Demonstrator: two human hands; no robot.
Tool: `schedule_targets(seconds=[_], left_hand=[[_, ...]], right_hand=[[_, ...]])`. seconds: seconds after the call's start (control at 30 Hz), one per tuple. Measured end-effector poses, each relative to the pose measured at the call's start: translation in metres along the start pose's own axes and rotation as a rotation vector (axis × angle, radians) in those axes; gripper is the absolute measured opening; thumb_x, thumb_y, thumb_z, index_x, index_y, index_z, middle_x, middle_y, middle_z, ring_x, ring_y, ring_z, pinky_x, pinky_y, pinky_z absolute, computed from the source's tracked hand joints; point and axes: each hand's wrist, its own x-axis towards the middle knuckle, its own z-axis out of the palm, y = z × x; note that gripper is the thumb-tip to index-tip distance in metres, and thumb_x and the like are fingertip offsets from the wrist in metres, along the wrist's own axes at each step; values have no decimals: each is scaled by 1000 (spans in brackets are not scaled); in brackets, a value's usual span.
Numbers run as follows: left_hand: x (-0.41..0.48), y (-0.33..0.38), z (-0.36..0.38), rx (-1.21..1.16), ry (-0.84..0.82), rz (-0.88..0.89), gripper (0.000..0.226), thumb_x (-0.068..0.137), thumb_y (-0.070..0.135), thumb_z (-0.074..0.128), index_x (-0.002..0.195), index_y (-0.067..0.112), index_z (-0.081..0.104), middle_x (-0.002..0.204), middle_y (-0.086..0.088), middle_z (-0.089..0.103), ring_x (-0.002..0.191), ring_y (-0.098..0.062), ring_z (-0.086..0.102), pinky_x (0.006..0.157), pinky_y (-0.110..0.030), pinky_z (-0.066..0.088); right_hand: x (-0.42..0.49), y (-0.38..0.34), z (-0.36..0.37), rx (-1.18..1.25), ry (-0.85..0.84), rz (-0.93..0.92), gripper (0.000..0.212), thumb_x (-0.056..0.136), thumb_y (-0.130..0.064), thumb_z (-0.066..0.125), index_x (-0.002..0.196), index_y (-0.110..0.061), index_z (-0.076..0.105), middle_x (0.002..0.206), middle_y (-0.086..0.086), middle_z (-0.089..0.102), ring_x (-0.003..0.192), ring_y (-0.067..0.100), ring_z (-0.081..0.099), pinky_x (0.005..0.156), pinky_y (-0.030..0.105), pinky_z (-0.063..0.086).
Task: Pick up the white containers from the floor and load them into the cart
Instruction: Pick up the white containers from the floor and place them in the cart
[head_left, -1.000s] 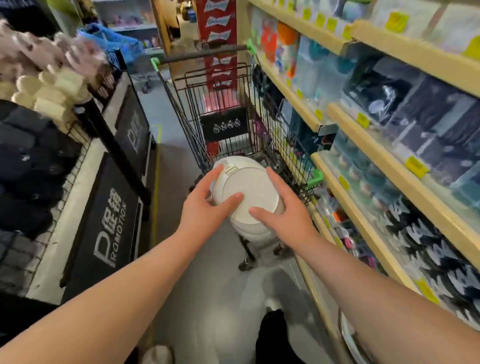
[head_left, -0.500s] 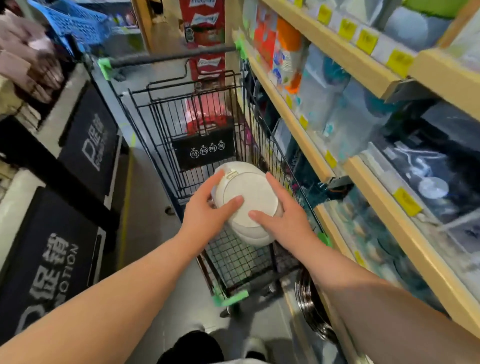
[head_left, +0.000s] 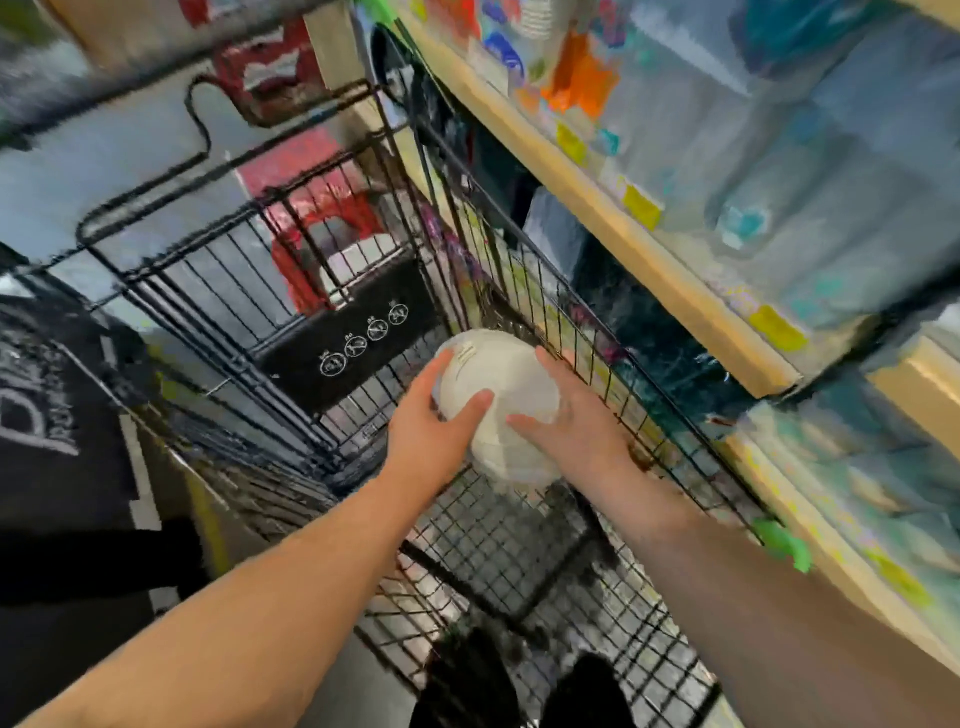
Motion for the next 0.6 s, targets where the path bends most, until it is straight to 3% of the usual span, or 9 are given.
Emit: schedule_targets(seconds=[0.13, 0.27, 0.43, 0.5, 0.6], left_hand=[[50, -37, 19, 5, -4, -83, 71, 70, 59, 68, 136, 41, 48, 130, 9, 60, 114, -15, 59, 93, -43, 53], [89, -71, 40, 35, 4, -107, 69, 76, 55, 67, 138, 34, 46, 130, 6, 58, 117, -19, 56, 97, -45, 51], [126, -106, 62, -33, -22, -204, 70, 74, 55, 69, 137, 36, 45, 118, 7, 59, 107, -22, 61, 81, -48, 58], [135, -116, 68, -41, -15, -207, 65, 79, 48, 70, 138, 35, 46, 115, 9, 60, 106, -20, 62, 82, -47, 58], [145, -128, 73, -67, 10, -229, 73, 71, 50, 72, 138, 35, 47, 126, 5, 60, 113, -17, 59, 90, -45, 55]], right_hand=[[50, 29, 21, -17, 18, 68, 78, 79, -24, 75, 144, -33, 34, 144, -2, 42, 132, 19, 39, 110, 42, 35], [96, 60, 37, -29, -7, 108, 75, 81, -25, 73, 145, -32, 35, 144, 0, 42, 131, 22, 39, 110, 46, 35], [139, 94, 53, -84, 20, 106, 71, 82, -28, 71, 143, -32, 37, 142, 3, 45, 127, 23, 43, 106, 42, 38], [149, 106, 58, -119, 24, 104, 71, 82, -31, 70, 144, -32, 36, 143, 2, 41, 129, 22, 40, 105, 34, 36], [151, 121, 65, -220, 3, 108, 75, 78, -39, 72, 143, -33, 36, 152, -1, 24, 137, 19, 26, 105, 23, 23]])
